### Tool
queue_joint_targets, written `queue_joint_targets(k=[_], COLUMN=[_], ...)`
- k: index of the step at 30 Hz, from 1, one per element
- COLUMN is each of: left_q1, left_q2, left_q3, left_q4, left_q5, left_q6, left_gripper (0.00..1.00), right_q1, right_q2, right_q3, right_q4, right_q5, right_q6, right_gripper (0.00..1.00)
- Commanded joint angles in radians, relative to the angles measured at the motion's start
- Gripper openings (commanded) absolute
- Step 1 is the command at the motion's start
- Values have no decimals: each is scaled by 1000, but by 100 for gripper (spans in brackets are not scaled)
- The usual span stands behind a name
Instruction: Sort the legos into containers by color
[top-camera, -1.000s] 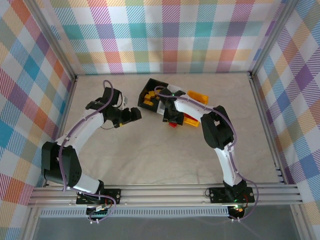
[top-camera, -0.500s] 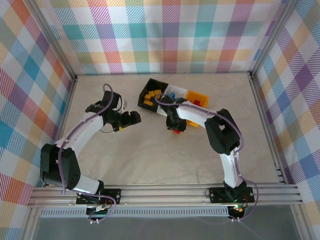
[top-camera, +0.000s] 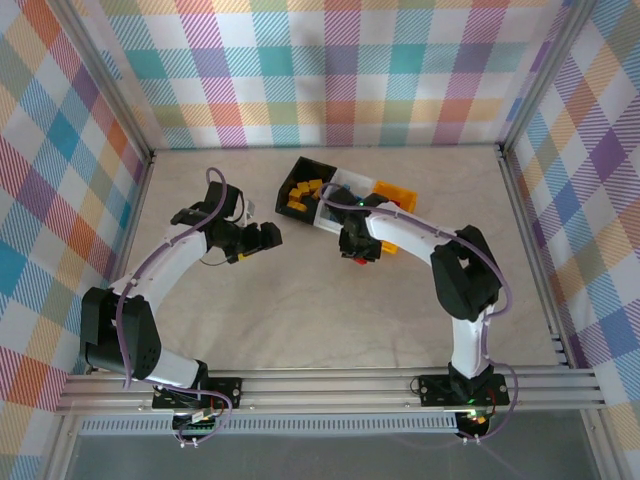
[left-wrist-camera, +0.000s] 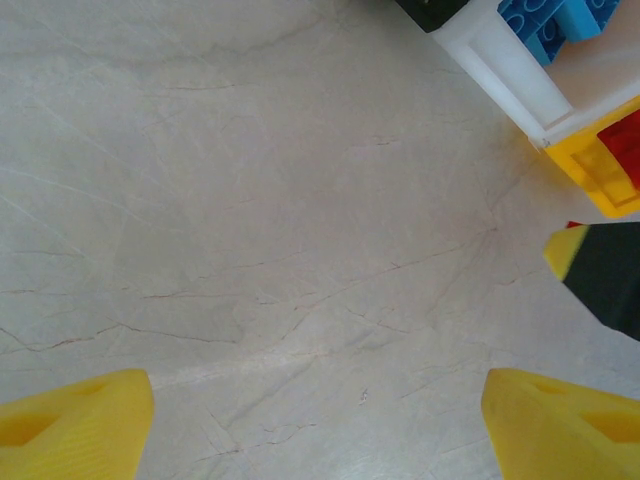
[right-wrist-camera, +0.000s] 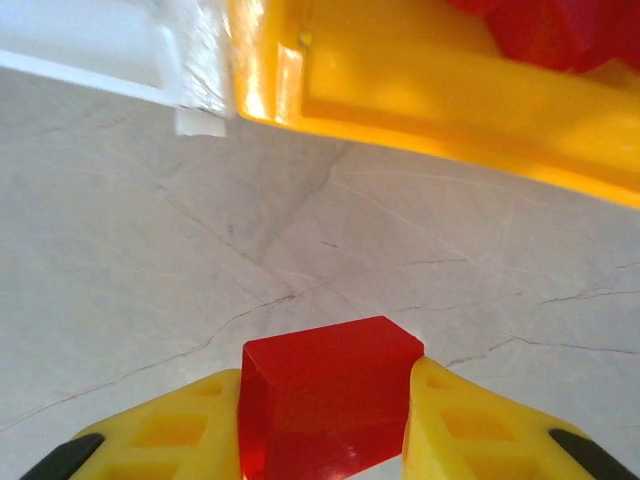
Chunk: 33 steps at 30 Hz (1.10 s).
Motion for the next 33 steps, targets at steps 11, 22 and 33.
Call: queue_joint_targets(k=[11,22,33], left_q1=[13,138,160], left_q2=[-10,190,556], left_q3=[5,142,388], left_q4=[-8,-8,-151], left_q5=[-3,-109,-228], left_q6=[47,86,111], left_gripper=[86,85,81], right_q1=[-139,-131,-132], right_q2=[-15,26,0], right_q3=[152,212,202], right_q4=[-35,19,11], right_q5=[1,-214,-240], right_q6=[-180,-181,-203], right_gripper=[44,58,59])
